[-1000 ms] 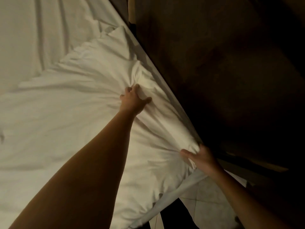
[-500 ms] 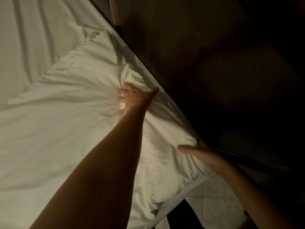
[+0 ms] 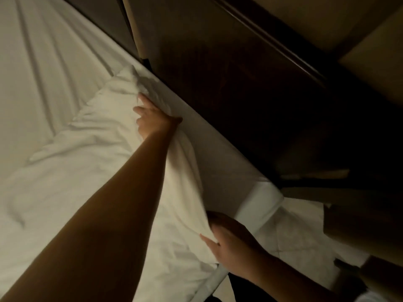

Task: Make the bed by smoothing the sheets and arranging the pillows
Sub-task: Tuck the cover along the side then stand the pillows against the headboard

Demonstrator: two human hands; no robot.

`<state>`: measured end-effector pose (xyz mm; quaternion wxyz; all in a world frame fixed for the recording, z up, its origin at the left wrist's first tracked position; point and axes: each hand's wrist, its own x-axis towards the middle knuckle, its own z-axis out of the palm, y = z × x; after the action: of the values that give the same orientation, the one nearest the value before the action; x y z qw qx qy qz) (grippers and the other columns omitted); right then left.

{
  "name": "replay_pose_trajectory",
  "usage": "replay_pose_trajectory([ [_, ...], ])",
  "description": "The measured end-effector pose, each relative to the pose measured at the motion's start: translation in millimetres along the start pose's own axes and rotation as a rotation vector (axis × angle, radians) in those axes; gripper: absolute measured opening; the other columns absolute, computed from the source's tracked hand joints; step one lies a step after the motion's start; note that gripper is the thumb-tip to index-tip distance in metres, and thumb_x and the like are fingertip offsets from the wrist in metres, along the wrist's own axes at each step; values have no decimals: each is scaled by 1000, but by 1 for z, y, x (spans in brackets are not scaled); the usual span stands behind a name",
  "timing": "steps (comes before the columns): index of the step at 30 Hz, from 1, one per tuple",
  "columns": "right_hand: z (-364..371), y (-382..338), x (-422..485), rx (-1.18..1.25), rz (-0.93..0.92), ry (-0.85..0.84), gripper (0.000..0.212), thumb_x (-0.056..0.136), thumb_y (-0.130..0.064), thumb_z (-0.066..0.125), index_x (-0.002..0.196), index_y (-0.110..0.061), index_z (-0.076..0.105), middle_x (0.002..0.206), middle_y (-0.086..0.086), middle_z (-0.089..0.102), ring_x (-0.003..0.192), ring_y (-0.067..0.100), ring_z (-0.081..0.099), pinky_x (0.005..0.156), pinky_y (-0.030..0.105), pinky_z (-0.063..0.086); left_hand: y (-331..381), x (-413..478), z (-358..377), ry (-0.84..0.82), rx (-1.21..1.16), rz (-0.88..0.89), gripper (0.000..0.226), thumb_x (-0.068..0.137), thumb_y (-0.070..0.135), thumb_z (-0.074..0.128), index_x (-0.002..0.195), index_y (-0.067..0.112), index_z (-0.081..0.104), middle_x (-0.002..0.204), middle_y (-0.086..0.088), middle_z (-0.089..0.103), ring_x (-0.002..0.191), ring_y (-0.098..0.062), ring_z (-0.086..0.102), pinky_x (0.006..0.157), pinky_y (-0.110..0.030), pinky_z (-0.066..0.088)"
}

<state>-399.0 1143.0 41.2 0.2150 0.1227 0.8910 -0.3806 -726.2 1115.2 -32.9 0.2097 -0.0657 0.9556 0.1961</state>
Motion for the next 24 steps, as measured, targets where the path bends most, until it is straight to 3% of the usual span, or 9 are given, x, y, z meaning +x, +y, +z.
replay_pose_trajectory([
  [3, 29, -26, -28, -66, -95, 79, 56, 94, -22, 59, 147, -33, 44, 136, -12, 58, 115, 12, 57, 94, 25, 51, -42, -3, -40, -46, 71, 73, 106, 84, 27, 77, 164, 18, 7, 144, -21, 49, 131, -44, 53, 105, -52, 46],
  [5, 49, -41, -46, -121, -110, 121, 68, 92, -15, 54, 154, -33, 34, 136, -9, 59, 112, 15, 59, 92, 29, 54, -81, -12, -67, -8, 14, 108, 84, 86, 18, 68, 158, 15, 24, 136, -24, 58, 127, -47, 56, 104, -51, 47],
  [7, 62, -55, -60, -145, -111, 183, 70, 90, -12, 48, 156, -32, 35, 136, -10, 60, 113, 13, 60, 90, 28, 55, -117, -25, -94, 38, -109, 125, 70, 87, 16, 65, 150, 18, 35, 134, -24, 61, 123, -47, 58, 102, -49, 48],
  [11, 85, -87, -79, -186, -155, 225, 75, 84, -7, 49, 153, -36, 39, 135, -17, 61, 117, 5, 59, 93, 23, 55, -189, -47, -147, 83, -314, 153, 74, 89, 22, 69, 155, 21, 35, 143, -18, 57, 129, -39, 56, 104, -42, 48],
  [16, 134, -126, -111, -158, -247, 172, 95, 72, 3, 68, 152, -39, 36, 143, -22, 55, 125, 6, 59, 101, 23, 50, -263, -82, -187, 92, -441, 124, 73, 91, 27, 64, 156, 22, 32, 145, -10, 56, 128, -36, 55, 99, -40, 48],
  [19, 156, -134, -128, -154, -261, 130, 93, 81, 3, 58, 155, -46, 28, 152, -24, 46, 135, 6, 50, 110, 22, 39, -301, -100, -204, 73, -526, 118, 75, 89, 30, 64, 156, 26, 31, 144, -4, 57, 127, -30, 56, 105, -45, 50],
  [24, 194, -152, -150, -161, -303, 79, 88, 90, 1, 50, 155, -52, 22, 155, -29, 37, 140, 2, 41, 111, 13, 24, -364, -137, -226, 97, -663, 100, 67, 86, 17, 58, 150, 20, 38, 137, 0, 58, 121, -24, 57, 104, -46, 51],
])
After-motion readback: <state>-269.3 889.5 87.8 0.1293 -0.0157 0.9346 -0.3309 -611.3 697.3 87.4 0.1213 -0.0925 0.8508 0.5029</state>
